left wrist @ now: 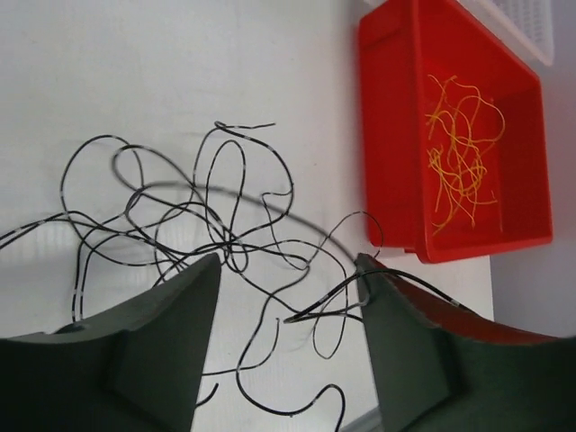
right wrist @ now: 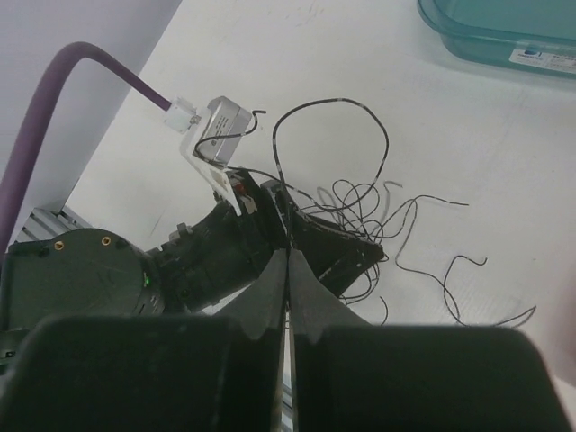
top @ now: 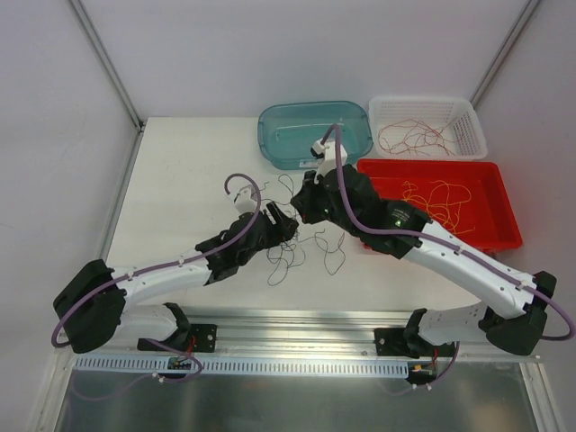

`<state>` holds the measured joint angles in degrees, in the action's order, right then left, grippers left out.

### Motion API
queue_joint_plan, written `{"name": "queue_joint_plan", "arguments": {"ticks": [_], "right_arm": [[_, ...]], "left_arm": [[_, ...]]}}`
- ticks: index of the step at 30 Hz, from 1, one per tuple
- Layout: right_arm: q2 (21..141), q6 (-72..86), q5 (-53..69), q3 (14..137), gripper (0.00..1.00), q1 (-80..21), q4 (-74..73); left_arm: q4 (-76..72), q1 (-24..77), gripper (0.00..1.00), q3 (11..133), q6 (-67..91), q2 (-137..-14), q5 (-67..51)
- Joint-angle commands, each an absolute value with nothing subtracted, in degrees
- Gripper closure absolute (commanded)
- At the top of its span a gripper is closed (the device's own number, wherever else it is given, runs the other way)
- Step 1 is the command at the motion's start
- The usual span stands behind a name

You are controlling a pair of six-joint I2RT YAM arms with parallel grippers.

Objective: Untangle the cables

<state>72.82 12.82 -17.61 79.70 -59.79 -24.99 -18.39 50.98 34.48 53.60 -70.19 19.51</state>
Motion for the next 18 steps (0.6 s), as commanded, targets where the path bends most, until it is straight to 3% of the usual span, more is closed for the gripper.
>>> {"name": "queue_joint_plan", "arguments": {"ticks": [1, 3, 9, 18], "right_arm": [[71.9, 11.96, -19.68, 82.35, 0.99, -60.03, -26.45], [71.02, 9.59, -21.0, 83.4, 0.99, -59.94, -27.94], [67.16, 5.63, -23.91, 85.61, 0.99, -55.39, -34.54], [62.75, 0.8, -19.16, 95.44, 0.99, -48.61, -40.25]], "left_arm": [[-15.13, 51.24, 0.42, 37.44, 56.24, -71.89, 27.5], [-12.85, 50.98, 0.53, 37.01, 57.21, -72.51, 30.32], [-8.36, 44.22, 0.62, 32.97, 62.74, -73.39, 27.7], [-5.01, 33.67, 0.65, 31.64, 63.28, -77.69, 20.75]]}}
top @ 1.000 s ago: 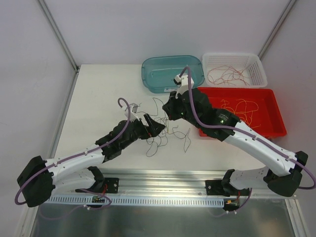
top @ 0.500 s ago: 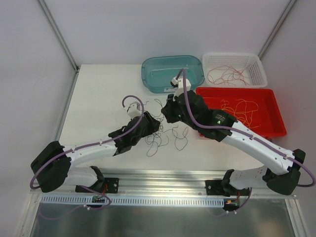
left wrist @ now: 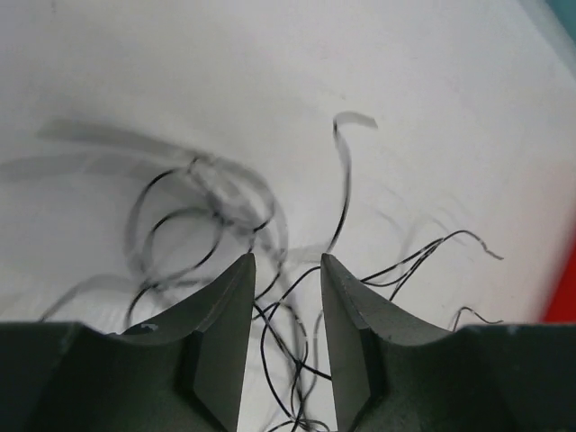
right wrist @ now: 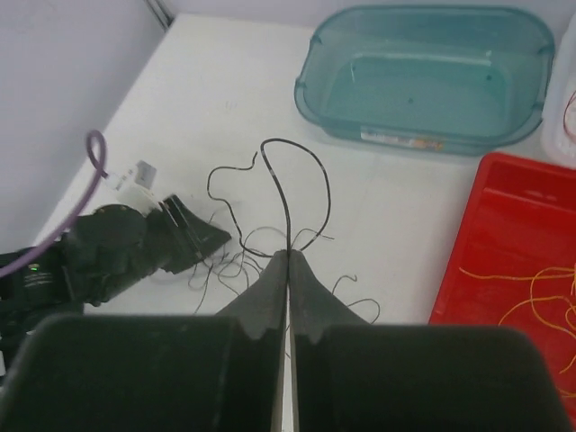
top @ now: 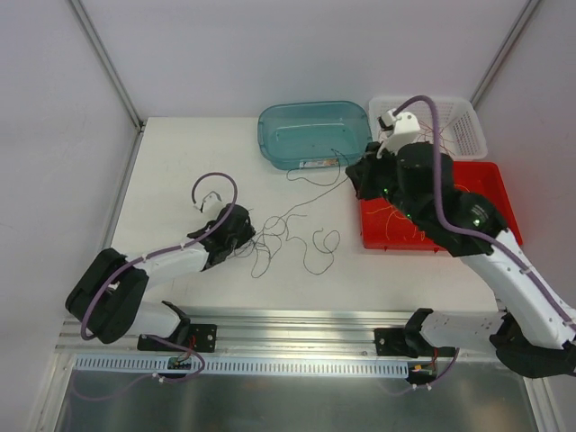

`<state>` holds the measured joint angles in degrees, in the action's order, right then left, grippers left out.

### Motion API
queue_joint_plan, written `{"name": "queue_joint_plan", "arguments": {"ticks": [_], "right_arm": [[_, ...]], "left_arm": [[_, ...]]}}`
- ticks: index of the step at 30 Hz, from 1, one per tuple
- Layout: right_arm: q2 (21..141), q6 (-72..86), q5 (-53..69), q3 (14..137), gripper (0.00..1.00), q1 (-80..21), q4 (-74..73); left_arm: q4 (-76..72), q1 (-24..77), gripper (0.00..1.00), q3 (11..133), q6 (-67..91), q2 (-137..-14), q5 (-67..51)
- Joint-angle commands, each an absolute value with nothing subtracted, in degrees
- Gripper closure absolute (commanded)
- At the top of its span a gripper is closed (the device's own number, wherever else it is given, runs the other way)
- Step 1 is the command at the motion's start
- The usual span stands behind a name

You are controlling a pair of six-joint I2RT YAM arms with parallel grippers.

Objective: Untangle the cables

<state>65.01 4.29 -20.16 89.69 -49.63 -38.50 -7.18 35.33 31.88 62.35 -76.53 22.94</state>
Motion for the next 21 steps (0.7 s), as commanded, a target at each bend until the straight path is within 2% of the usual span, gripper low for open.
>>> {"name": "queue_joint_plan", "arguments": {"ticks": [1, 8, 21], "right_arm": [[62.67, 0.27, -18.64, 98.06, 0.99, -48.26, -40.78], [61.53, -5.61, -19.33, 108.0, 0.99, -46.94, -43.41], [58.36, -10.1, -24.78, 112.41, 0.99, -46.58, -42.9]], "left_arm": [[-4.84, 32.44, 0.64, 31.99, 63.02, -78.83, 20.05], [-1.59, 26.65, 0.63, 33.92, 61.88, -82.44, 17.32], [5.27, 10.83, 0.58, 34.01, 56.35, -76.12, 15.56]]}}
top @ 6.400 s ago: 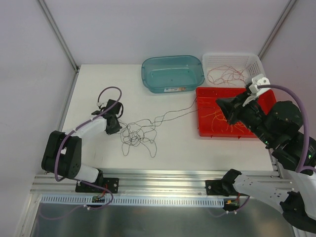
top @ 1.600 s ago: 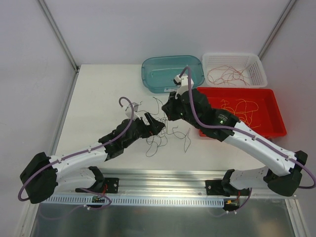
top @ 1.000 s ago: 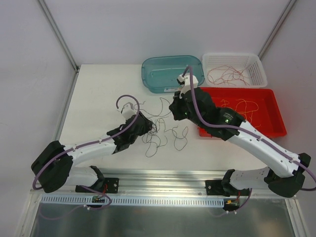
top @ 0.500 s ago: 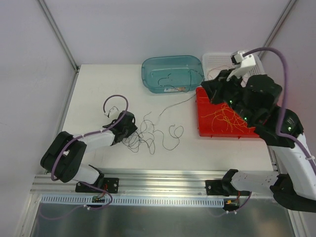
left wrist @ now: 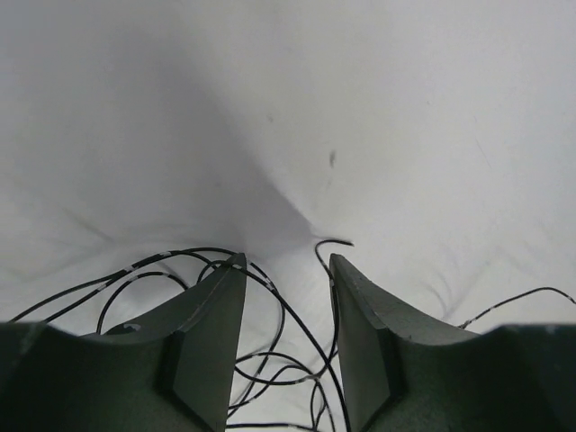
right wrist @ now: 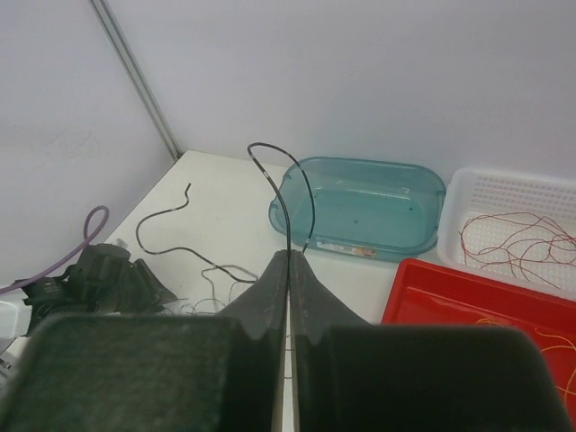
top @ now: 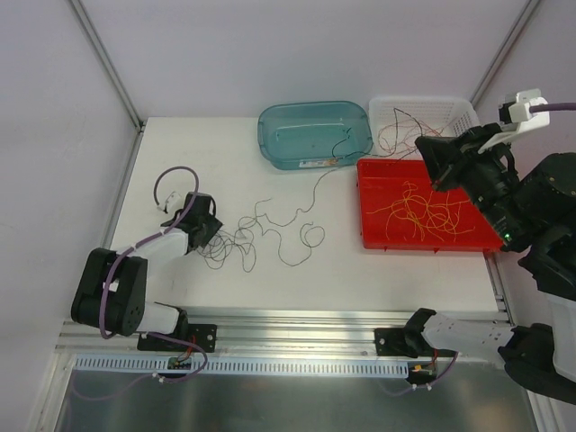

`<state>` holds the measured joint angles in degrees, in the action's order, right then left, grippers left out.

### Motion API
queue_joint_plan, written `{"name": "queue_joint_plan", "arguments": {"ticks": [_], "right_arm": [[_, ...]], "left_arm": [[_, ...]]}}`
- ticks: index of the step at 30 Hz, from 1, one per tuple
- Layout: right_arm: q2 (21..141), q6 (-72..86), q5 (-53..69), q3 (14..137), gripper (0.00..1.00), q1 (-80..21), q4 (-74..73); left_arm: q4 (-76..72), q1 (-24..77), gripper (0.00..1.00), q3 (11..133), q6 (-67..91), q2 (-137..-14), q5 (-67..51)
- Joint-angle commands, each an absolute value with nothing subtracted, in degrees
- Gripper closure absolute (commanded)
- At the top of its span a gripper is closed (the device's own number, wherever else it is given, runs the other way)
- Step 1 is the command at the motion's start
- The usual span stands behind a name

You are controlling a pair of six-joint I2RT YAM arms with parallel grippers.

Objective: Untangle the cables

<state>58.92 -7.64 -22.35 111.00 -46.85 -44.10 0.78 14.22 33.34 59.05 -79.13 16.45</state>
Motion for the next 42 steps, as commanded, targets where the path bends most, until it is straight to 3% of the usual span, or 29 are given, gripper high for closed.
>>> {"name": "queue_joint_plan", "arguments": {"ticks": [1, 12, 15, 21, 24, 32, 42], "right_arm": [[58.01, -10.46, -25.48, 111.28, 0.99, -46.58, -42.46], [59.24, -9.32, -25.76, 102.57, 0.99, -43.51, -42.28], [60.73, -9.66, -23.03, 103.96, 0.99, -42.72, -42.01], [66.6, -14.75, -19.17, 111.25, 0.99, -41.31, -39.65], [70.56, -16.87, -16.63, 113.11, 0.99, -40.17, -35.88], [82.43, -19.24, -7.74, 120.23, 0.99, -35.34, -22.97], [94.21, -19.95, -7.03, 122.52, 0.99, -29.97, -7.66]], "left_arm": [[5.62, 10.11, 0.57, 34.1, 55.9, -75.42, 15.82], [13.53, 3.43, 0.53, 38.05, 44.84, -66.28, 20.65], [15.03, 3.34, 0.43, 39.98, 40.8, -64.43, 19.17], [17.75, 3.34, 0.1, 44.9, 30.44, -58.55, 12.32], [19.33, 3.34, 0.02, 46.58, 24.01, -55.65, 6.69], [20.83, 3.34, 0.01, 41.85, 14.95, -48.17, -2.89], [18.81, 3.34, 0.01, 40.25, 15.47, -51.5, -6.42]]}}
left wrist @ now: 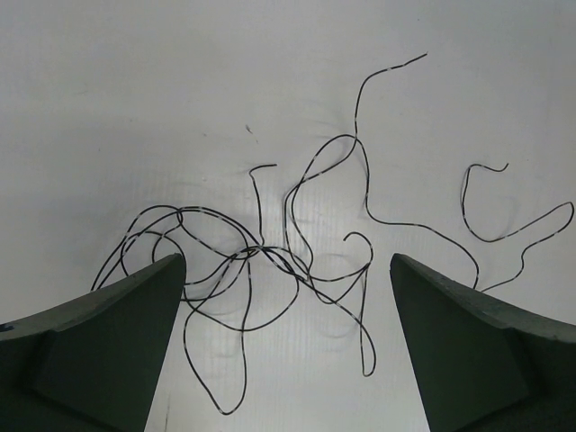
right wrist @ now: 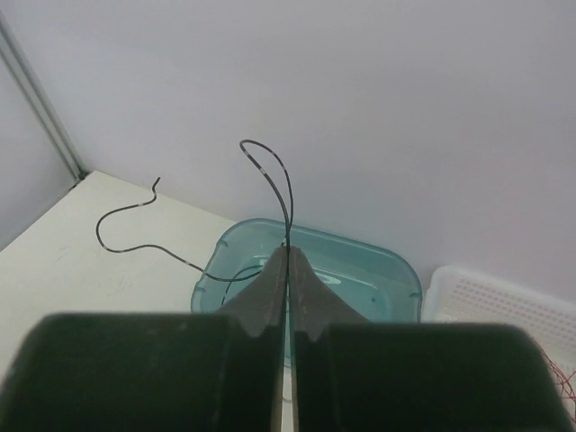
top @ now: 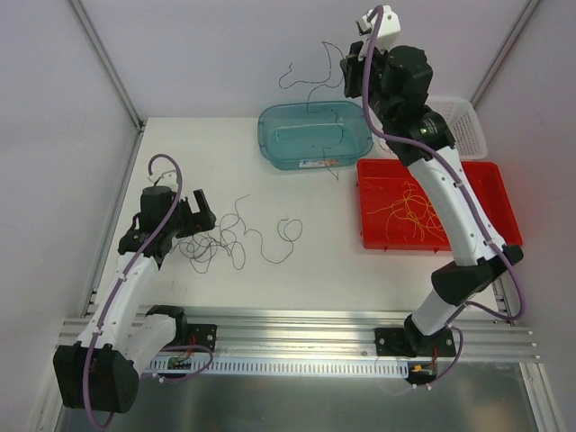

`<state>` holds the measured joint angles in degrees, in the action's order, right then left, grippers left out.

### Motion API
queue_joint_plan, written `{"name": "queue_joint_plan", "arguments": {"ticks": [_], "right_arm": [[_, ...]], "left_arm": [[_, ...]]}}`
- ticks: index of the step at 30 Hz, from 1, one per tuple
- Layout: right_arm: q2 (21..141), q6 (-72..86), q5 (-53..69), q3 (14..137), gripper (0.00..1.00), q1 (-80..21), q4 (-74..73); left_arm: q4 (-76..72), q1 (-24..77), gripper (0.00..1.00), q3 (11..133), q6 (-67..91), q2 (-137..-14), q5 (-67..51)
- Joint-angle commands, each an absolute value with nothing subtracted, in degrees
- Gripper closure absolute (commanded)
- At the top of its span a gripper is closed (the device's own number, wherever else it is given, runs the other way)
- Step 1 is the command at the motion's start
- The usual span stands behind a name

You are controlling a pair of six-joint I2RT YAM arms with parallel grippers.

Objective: Untangle the cables

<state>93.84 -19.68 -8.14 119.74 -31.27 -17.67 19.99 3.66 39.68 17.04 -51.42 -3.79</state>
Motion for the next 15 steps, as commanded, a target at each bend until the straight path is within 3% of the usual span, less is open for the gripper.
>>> {"name": "queue_joint_plan", "arguments": {"ticks": [1, 15], "right_arm": [[94.91, -19.86, -7.12, 122.78, 0.99, -29.36, -6.95], [112.39, -21.27, -10.02, 127.26, 0.99, -24.88, 4.13]], "left_arm": [[18.9, 3.34, 0.01, 40.25, 15.47, -51.5, -6.5], [18.9, 3.34, 0.01, 39.81, 15.29, -53.0, -7.29]]}}
